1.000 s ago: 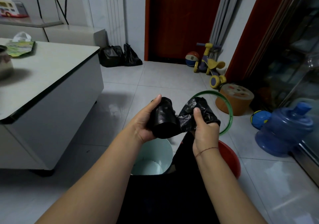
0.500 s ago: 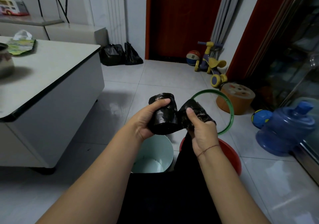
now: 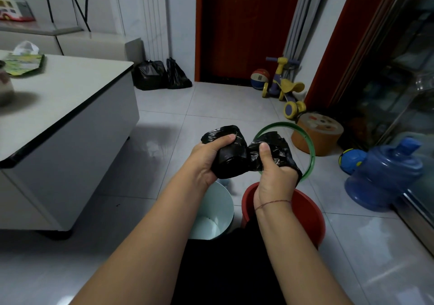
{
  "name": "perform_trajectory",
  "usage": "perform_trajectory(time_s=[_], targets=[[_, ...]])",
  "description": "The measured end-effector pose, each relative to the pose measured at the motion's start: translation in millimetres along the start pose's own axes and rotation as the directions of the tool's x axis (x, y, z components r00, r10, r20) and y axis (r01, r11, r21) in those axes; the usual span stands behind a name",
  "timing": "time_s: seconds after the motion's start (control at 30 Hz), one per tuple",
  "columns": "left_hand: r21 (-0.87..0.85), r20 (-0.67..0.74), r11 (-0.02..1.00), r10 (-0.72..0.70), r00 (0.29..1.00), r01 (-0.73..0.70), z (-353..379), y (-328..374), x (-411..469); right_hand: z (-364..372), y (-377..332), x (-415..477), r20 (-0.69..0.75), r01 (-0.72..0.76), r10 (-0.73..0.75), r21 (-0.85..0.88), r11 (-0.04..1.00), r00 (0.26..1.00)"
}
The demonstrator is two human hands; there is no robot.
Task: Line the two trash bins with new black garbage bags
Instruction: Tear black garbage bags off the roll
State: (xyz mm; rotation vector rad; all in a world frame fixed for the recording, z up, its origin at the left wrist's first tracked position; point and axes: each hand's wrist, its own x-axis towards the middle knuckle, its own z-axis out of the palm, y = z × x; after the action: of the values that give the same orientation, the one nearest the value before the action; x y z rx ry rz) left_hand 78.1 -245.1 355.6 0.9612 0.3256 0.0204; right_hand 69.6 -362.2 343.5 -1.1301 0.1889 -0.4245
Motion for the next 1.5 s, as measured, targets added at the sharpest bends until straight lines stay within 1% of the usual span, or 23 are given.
perform_trajectory(time_s=[0.1, 0.17, 0.27, 0.33, 0.37, 0.4, 0.47, 0.53, 0.6, 0.67, 0.7, 0.77, 0.9, 1.0, 1.13, 1.23, 1.27, 1.3, 1.37, 1.43, 1.5], targets=[[0.006, 0.023, 1.000, -0.022, 0.999, 0.022, -1.7, 1.9, -3.7, 1.1, -2.3, 0.0, 0.019, -0.029, 0.028, 0.014, 0.999, 0.999], [0.012, 0.054, 1.000, -0.023, 0.998, 0.022, -7.3, 4.1, -4.8, 2.3, -4.6, 1.0, 0.098, -0.123, 0.116, 0.070, 0.990, 0.988], [0.049, 0.122, 0.999, -0.005, 0.992, -0.001, -16.9, 9.0, -6.9, 4.9, -7.6, -3.1, 0.285, -0.296, 0.256, 0.106, 0.949, 0.924], [0.078, 0.186, 0.997, -0.010, 0.983, -0.004, -19.9, 11.3, -8.9, 6.4, -6.8, -9.1, 0.354, -0.342, 0.302, 0.055, 0.938, 0.885], [0.086, 0.205, 0.996, -0.028, 0.978, 0.011, -20.4, 11.7, -9.7, 6.9, -6.2, -10.8, 0.349, -0.338, 0.306, 0.032, 0.941, 0.886], [0.086, 0.216, 0.995, -0.060, 0.975, 0.042, -20.5, 11.5, -10.2, 7.2, -5.1, -10.4, 0.319, -0.309, 0.288, 0.017, 0.951, 0.903], [0.076, 0.249, 0.989, -0.142, 0.958, 0.127, -19.5, 9.1, -11.7, 6.6, -2.9, -7.2, 0.239, -0.193, 0.193, -0.023, 0.981, 0.952], [0.094, 0.269, 0.978, -0.207, 0.941, 0.189, -15.9, 4.6, -14.5, 8.0, -1.2, -4.3, 0.190, -0.054, 0.070, -0.088, 0.995, 0.979], [0.112, 0.266, 0.971, -0.232, 0.936, 0.209, -11.7, 1.3, -16.4, 9.4, 0.2, -3.3, 0.164, 0.035, -0.008, -0.164, 0.986, 0.986], [0.084, 0.245, 0.980, -0.194, 0.950, 0.179, -10.3, 2.3, -16.8, 8.7, 0.3, -1.5, 0.121, 0.070, -0.045, -0.213, 0.975, 0.992], [0.066, 0.218, 0.987, -0.160, 0.963, 0.149, -10.9, 3.7, -16.4, 7.5, 0.6, 0.6, 0.099, 0.072, -0.051, -0.224, 0.972, 0.994], [0.061, 0.152, 0.994, -0.103, 0.983, 0.095, -11.7, 5.4, -14.6, 5.1, 1.4, 4.9, 0.065, 0.047, -0.035, -0.194, 0.980, 0.997], [0.060, 0.062, 0.998, -0.034, 0.998, 0.030, -3.8, 0.9, -11.5, 4.4, 4.2, 3.3, 0.039, 0.050, -0.045, -0.146, 0.988, 0.998], [0.034, 0.023, 0.999, -0.020, 1.000, 0.020, 0.9, -1.4, -7.3, 2.2, 4.4, 3.6, 0.019, 0.053, -0.051, -0.124, 0.991, 0.999], [0.037, -0.033, 0.999, -0.028, 0.999, 0.029, 7.9, -8.3, -6.7, 2.9, 0.3, -2.0, -0.008, 0.049, -0.050, -0.144, 0.988, 0.999], [0.019, -0.150, 0.998, -0.053, 0.987, 0.057, -5.9, -1.3, -2.3, -2.4, -13.8, 8.7, -0.136, 0.082, -0.099, -0.121, 0.989, 0.986], [-0.001, -0.191, 0.999, -0.044, 0.981, 0.045, -15.7, 2.9, 0.0, -5.8, -16.2, 16.8, -0.157, 0.092, -0.109, -0.113, 0.989, 0.982], [-0.012, -0.218, 1.000, -0.018, 0.976, 0.015, -24.7, 7.2, 1.4, -8.5, -17.0, 23.4, -0.143, 0.093, -0.109, -0.111, 0.989, 0.984], [0.017, -0.215, 0.999, 0.032, 0.976, -0.029, -35.8, 12.7, 2.8, -11.3, -14.7, 25.6, -0.079, 0.073, -0.086, -0.149, 0.986, 0.993], [0.041, -0.170, 0.998, 0.063, 0.983, -0.057, -37.4, 12.3, 2.8, -9.6, -6.0, 21.8, -0.012, 0.077, -0.081, -0.196, 0.978, 0.997], [0.057, -0.116, 0.994, 0.102, 0.988, -0.096, -34.3, 10.8, 2.7, -10.5, 0.3, 17.6, 0.049, 0.089, -0.080, -0.204, 0.975, 0.996]])
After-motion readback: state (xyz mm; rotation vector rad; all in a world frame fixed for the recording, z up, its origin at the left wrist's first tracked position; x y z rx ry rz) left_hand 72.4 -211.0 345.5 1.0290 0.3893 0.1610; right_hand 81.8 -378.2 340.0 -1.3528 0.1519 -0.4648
